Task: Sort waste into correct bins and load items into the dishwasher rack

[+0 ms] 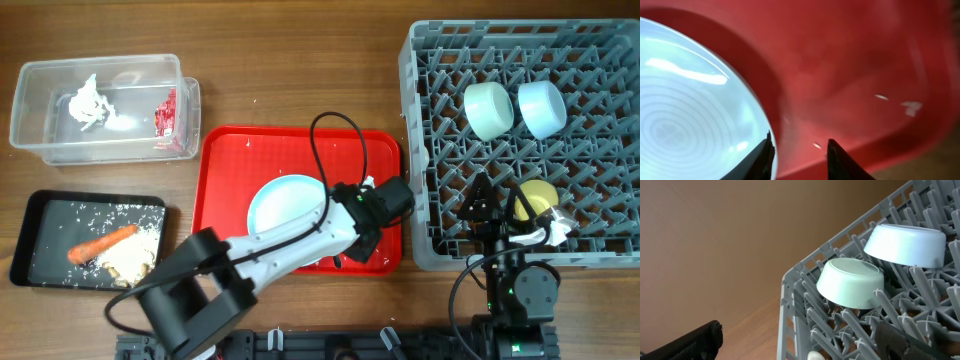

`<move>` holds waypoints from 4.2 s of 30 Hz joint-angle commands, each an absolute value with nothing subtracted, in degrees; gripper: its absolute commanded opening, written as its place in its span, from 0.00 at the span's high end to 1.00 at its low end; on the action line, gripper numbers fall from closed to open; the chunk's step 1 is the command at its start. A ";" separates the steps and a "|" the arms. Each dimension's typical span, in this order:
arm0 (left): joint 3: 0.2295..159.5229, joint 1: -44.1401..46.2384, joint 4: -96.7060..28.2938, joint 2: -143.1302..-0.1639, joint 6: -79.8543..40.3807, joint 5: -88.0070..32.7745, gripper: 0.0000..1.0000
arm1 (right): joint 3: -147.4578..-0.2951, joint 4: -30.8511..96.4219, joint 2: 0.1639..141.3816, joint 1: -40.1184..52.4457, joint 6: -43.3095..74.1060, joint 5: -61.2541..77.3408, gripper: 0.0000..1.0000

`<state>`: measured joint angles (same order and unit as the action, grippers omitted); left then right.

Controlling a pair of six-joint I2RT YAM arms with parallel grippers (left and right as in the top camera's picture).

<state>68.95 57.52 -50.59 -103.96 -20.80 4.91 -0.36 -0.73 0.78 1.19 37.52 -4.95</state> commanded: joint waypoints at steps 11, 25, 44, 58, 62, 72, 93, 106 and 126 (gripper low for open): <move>68.47 57.76 -49.95 -110.69 -20.93 12.93 0.81 | -0.30 -0.93 0.43 1.15 38.15 -4.67 0.00; 95.61 37.12 -51.53 -87.81 -22.26 -4.03 0.96 | -0.30 -0.93 0.43 1.15 38.13 -4.69 0.00; 95.57 33.26 17.43 -121.30 -70.41 -53.89 0.96 | -0.30 -0.93 0.43 1.15 38.13 -4.67 0.00; 95.59 32.71 11.00 -120.97 -75.57 -38.81 0.00 | -0.30 -0.93 0.43 1.15 38.15 -4.69 0.00; 95.59 31.88 -0.40 -119.09 -66.28 -38.87 0.00 | -0.30 -0.93 0.43 1.15 38.13 -4.67 0.00; 95.59 20.23 -42.57 -90.26 -39.09 -14.76 0.00 | -0.30 -0.93 0.43 1.15 38.13 -4.67 0.00; 83.42 17.21 -71.50 -46.33 -23.92 21.10 0.00 | -0.30 -0.93 0.43 1.15 38.15 -4.67 0.00; 12.84 5.76 -9.43 -2.87 -24.47 14.31 0.00 | -0.30 -0.93 0.43 1.15 38.13 -4.67 0.00; 0.36 4.71 -2.79 -0.32 -24.38 13.74 0.00 | -0.30 -0.93 0.43 1.15 38.15 -4.67 0.00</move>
